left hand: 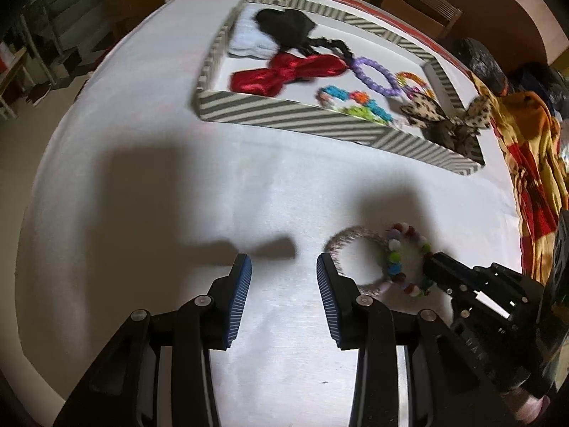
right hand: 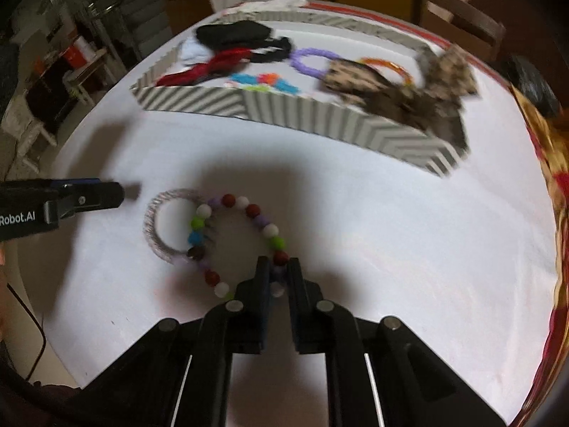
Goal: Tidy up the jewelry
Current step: 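Grasp the silver braided bracelet with the left tool while the right tool grasps the multicolour bracelet, then carry both bracelets into the tray and open both tools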
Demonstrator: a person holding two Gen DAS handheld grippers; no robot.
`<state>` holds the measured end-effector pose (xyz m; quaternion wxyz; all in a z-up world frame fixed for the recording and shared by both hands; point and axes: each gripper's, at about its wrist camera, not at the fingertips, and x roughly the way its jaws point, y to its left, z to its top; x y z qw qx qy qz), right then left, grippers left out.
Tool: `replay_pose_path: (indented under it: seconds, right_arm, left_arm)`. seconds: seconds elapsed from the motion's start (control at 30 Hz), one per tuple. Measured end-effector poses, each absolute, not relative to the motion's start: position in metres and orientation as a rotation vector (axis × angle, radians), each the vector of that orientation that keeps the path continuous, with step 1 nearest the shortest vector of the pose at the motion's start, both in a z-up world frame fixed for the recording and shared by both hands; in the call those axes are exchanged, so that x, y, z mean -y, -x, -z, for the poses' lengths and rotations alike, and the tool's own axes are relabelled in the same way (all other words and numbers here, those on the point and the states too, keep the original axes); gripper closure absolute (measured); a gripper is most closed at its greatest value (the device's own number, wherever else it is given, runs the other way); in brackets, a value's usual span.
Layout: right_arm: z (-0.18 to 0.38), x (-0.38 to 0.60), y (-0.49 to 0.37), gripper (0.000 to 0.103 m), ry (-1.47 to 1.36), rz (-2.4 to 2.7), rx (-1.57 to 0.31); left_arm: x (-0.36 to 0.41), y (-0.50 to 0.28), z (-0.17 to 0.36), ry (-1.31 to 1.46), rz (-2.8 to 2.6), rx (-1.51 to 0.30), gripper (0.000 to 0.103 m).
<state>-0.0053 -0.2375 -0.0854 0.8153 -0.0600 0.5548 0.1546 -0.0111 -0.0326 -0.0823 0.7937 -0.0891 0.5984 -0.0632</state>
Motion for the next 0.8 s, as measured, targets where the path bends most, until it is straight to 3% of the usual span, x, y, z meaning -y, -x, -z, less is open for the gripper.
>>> replay_pose_path:
  seconds: [0.4, 0.43, 0.47, 0.5, 0.8]
  right_arm:
    - [0.087, 0.266, 0.01, 0.093, 0.047, -0.306, -1.135]
    - [0.087, 0.267, 0.01, 0.094, 0.042, -0.31, -1.13]
    - [0.087, 0.267, 0.01, 0.094, 0.033, -0.312, -1.132]
    - [0.086, 0.269, 0.008, 0.094, 0.011, -0.321, -1.138]
    - [0.045, 0.277, 0.002, 0.094, -0.052, -0.377, -1.066]
  left_arm:
    - [0.082, 0.004, 0.094, 0.025, 0.169, -1.292, 0.056]
    - [0.082, 0.003, 0.094, 0.028, 0.17, -1.286, 0.057]
    - [0.081, 0.004, 0.094, 0.041, 0.177, -1.278, 0.078]
    - [0.081, 0.003, 0.095, 0.042, 0.18, -1.277, 0.087]
    - [0.06, -0.002, 0.074, 0.136, 0.202, -1.252, 0.087]
